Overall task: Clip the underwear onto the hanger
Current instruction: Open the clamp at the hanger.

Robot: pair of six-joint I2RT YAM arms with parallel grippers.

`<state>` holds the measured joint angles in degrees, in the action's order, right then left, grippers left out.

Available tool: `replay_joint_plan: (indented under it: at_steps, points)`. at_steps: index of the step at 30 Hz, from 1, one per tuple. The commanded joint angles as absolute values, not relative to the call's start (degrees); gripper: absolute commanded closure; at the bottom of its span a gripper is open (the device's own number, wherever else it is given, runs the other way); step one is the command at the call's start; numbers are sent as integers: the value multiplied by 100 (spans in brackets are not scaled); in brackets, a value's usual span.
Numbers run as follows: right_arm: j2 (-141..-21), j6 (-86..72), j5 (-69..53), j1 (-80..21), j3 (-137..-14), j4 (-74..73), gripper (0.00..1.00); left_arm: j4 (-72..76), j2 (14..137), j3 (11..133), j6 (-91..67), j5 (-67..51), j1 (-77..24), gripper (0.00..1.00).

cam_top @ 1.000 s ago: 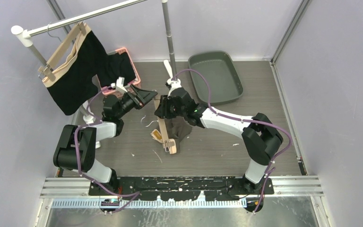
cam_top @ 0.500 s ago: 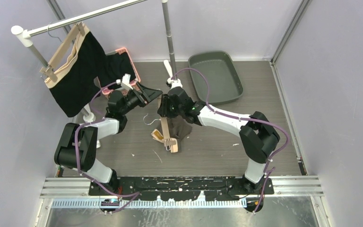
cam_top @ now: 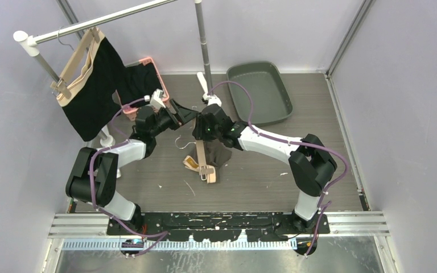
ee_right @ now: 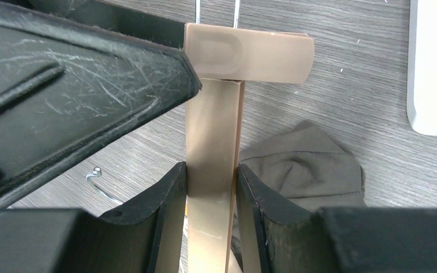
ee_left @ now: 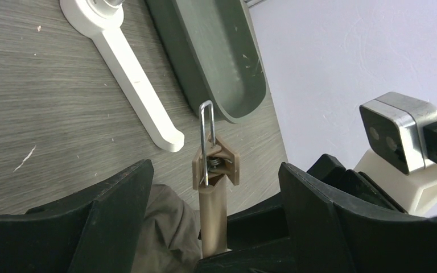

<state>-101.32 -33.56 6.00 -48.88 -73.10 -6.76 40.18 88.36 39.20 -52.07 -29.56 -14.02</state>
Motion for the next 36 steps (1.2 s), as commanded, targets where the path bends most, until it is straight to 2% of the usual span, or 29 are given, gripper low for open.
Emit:
replay_joint_plan:
  at_steps: [1, 20, 29, 36]
  points:
    - [-10042, -3426, 716, -4868, -7618, -529, 65, 4119, 8691, 4202, -5060, -2830, -1479, 17]
    - [-10210, -3421, 668, -4862, -7776, -538, 65, 4119, 8794, 4280, -5062, -2770, -1636, 19]
    - [-10213, -3427, 629, -4860, -7802, -549, 65, 4179, 8859, 4280, -5110, -2813, -1648, 31]
    - [-10204, -3437, 624, -4856, -7783, -550, 65, 4340, 8936, 4235, -5194, -2856, -1655, 32]
